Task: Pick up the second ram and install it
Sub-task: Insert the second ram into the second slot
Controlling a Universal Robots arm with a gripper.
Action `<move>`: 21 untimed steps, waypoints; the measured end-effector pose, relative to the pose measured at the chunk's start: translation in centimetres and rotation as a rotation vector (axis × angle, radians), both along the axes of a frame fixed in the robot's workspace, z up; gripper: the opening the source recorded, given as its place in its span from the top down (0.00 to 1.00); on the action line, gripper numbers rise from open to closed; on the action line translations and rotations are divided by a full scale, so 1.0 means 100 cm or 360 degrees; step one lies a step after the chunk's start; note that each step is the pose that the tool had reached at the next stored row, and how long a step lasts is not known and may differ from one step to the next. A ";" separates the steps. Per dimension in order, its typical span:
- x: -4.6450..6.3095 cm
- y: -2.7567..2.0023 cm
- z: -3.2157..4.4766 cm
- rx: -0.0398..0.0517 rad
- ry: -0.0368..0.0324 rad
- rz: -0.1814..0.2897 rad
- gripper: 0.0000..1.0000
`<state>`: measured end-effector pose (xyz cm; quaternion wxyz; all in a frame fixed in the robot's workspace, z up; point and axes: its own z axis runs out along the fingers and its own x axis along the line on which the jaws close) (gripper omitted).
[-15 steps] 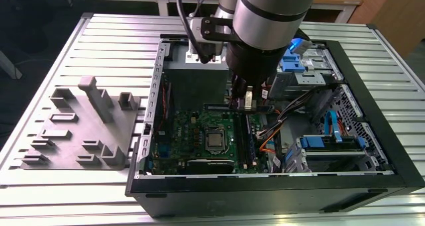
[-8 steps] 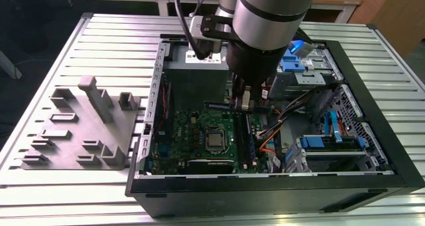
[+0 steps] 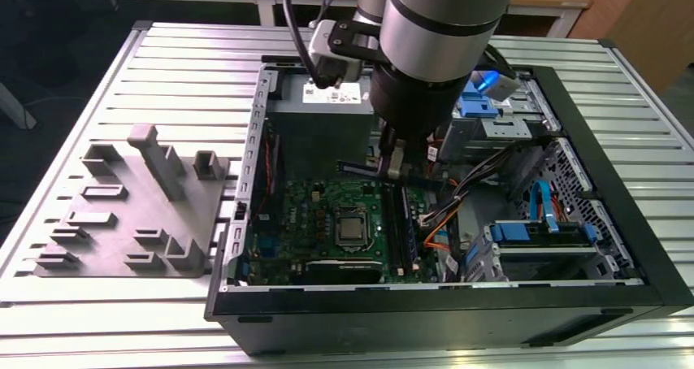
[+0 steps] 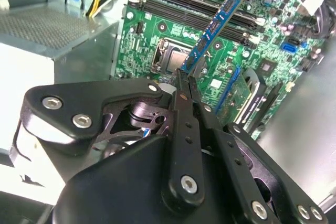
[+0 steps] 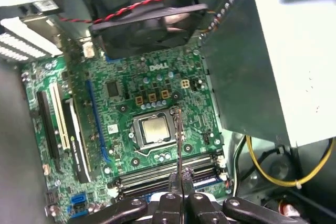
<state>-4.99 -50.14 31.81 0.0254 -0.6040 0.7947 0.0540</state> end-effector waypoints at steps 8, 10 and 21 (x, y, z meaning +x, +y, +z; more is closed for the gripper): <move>0.000 0.0000 0.0000 0.0000 0.0000 -0.0225 0.92; 0.000 0.0000 0.0000 0.0000 0.0000 -0.0279 0.92; 0.000 0.0000 -0.0002 0.0000 0.0000 -0.0576 0.92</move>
